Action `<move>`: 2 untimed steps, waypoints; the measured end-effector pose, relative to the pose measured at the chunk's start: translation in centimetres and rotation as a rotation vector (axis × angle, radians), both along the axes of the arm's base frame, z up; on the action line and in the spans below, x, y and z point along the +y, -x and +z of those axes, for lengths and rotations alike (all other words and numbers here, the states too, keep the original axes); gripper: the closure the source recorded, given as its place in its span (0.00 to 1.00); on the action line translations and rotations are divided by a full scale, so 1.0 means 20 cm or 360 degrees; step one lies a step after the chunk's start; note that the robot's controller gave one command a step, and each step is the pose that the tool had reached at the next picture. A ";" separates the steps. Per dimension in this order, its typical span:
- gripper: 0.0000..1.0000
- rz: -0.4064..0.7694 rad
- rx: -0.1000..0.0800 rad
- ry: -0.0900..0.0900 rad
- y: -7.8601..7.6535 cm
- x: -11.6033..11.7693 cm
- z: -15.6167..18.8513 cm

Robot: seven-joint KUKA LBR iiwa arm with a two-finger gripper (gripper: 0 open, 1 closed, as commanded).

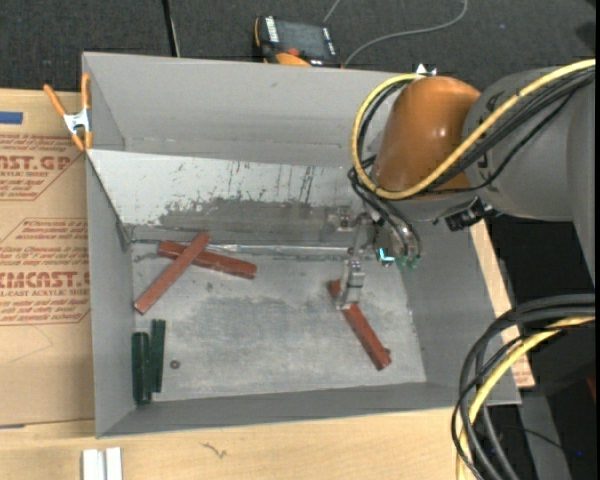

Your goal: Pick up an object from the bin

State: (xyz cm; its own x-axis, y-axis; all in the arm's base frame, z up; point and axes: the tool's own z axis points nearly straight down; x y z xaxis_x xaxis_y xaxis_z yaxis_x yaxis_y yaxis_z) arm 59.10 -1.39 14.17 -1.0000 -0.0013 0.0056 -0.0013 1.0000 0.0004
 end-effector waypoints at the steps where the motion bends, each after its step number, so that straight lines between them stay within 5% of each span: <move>1: 0.00 -0.0085 0.0005 0.0001 0.23 -0.21 -0.38; 2: 0.00 -0.0366 -0.0011 0.0001 0.29 -0.26 -0.21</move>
Offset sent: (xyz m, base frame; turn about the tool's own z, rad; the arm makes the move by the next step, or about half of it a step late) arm -0.0421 -0.0404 -0.0717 0.0490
